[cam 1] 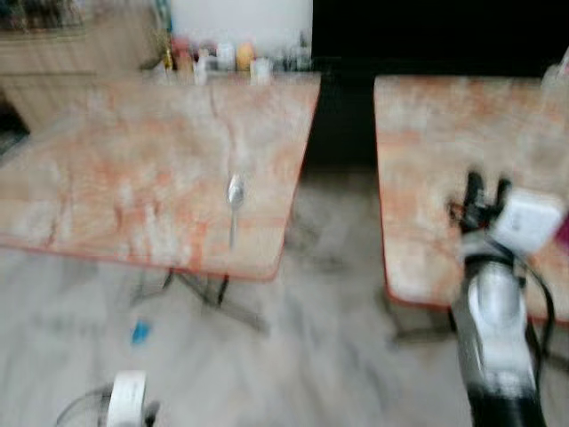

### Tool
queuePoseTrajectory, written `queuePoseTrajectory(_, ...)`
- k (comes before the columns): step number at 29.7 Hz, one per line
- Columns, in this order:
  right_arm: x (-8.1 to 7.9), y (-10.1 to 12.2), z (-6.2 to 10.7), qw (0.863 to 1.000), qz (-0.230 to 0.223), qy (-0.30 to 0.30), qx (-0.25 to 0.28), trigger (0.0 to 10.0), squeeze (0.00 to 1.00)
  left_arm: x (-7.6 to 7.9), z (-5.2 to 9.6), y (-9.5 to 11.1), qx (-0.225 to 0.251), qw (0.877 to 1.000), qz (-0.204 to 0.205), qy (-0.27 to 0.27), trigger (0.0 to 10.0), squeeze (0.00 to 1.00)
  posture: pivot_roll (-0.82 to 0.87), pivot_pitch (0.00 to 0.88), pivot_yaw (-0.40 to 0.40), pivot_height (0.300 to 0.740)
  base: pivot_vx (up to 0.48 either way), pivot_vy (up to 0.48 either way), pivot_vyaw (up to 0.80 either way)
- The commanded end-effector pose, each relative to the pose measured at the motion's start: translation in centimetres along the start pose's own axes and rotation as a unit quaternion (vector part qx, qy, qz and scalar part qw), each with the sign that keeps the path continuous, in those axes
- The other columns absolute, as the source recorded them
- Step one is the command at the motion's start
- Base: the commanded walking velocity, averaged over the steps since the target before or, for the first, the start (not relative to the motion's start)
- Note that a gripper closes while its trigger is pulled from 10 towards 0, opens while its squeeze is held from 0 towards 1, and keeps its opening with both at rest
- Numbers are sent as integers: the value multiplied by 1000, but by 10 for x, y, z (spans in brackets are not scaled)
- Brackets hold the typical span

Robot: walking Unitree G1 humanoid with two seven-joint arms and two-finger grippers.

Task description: Setting the table

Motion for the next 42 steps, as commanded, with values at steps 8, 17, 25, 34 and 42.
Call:
queuePoseTrajectory(8,-11,1,-1,1000,-11,12,4,10000,0,3,1,-7,-13,1000,-8,-3,10000,0,-1,8,44,740,0,103,0)
queuePoseTrajectory(17,-15,-1,-1,1000,-13,18,4,10000,0,5,2,-8,-14,1000,-9,-4,10000,0,1,0,40,740,0,210,0)
queuePoseTrajectory(25,-17,-1,-2,1000,-11,25,3,10000,0,6,3,-11,-16,1000,-7,-3,10000,0,2,0,37,740,0,378,0)
queuePoseTrajectory(34,-20,-1,-4,1000,-11,28,2,10000,0,7,1,-3,-2,1000,-8,-2,10000,0,4,0,38,740,0,480,0)
queuePoseTrajectory(42,-20,-3,-2,999,-13,30,0,10000,0,8,0,1,6,1000,-9,-3,10000,0,7,0,38,740,0,479,0)
Point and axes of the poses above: a point about 5 cm out from each wrist's last joint towards the gripper, its own z axis pointing back from the gripper into the wrist, its own y axis along the axis of the wrist's last joint, x = y × z, the point moved 3 cm from there along -z, pointing out of the wrist towards the gripper, and after that the axes turned 15 degrees about -z, right-handed, at the moved point
